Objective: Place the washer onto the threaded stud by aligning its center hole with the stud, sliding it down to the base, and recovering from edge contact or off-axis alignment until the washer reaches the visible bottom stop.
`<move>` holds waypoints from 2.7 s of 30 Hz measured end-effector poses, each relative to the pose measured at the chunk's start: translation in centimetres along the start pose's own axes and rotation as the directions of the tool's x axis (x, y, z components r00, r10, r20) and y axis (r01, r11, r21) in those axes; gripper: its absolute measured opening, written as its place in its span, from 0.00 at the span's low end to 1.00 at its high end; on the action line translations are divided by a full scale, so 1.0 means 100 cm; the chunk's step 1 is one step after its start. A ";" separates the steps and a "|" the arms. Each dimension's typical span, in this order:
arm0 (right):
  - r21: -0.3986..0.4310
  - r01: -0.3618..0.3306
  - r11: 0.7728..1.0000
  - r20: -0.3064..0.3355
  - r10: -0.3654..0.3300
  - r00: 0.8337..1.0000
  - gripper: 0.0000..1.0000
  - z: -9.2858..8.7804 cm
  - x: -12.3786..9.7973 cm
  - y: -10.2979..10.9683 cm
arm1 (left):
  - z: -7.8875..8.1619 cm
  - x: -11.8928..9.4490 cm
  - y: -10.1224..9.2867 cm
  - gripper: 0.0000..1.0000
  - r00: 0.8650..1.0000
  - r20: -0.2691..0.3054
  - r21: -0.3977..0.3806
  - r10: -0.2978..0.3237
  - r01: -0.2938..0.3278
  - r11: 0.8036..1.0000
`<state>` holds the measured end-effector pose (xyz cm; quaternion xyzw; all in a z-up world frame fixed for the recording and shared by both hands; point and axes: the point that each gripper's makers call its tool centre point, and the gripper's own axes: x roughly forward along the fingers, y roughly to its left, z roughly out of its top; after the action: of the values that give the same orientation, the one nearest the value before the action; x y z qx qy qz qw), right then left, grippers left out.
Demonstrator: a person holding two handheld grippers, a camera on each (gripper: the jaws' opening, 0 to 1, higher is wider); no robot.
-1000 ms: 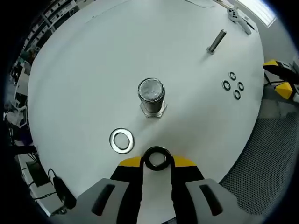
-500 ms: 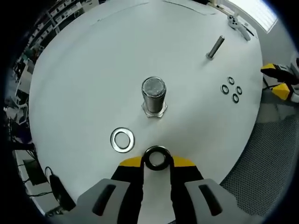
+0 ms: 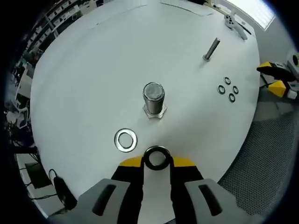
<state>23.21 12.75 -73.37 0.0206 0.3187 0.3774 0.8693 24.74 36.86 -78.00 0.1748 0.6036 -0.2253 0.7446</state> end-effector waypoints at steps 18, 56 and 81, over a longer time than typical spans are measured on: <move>-0.006 0.005 1.000 -0.003 -0.005 1.000 0.34 0.000 0.000 -0.001 | 0.041 -0.048 -0.006 0.19 0.998 0.053 0.064 -0.025 0.021 0.998; -0.030 0.020 0.999 0.012 -0.019 1.000 0.32 0.003 -0.001 -0.003 | 0.079 -0.024 0.002 0.19 0.999 0.048 0.166 -0.012 0.004 0.986; -0.036 0.021 0.999 0.009 -0.020 1.000 0.31 0.002 -0.001 -0.003 | 0.069 0.017 -0.002 0.19 1.000 -0.028 0.238 -0.006 0.013 0.971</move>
<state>23.48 12.47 -73.27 0.0034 0.3085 0.3740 0.8746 30.57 32.82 -78.16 0.2629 0.5829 -0.2972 0.7091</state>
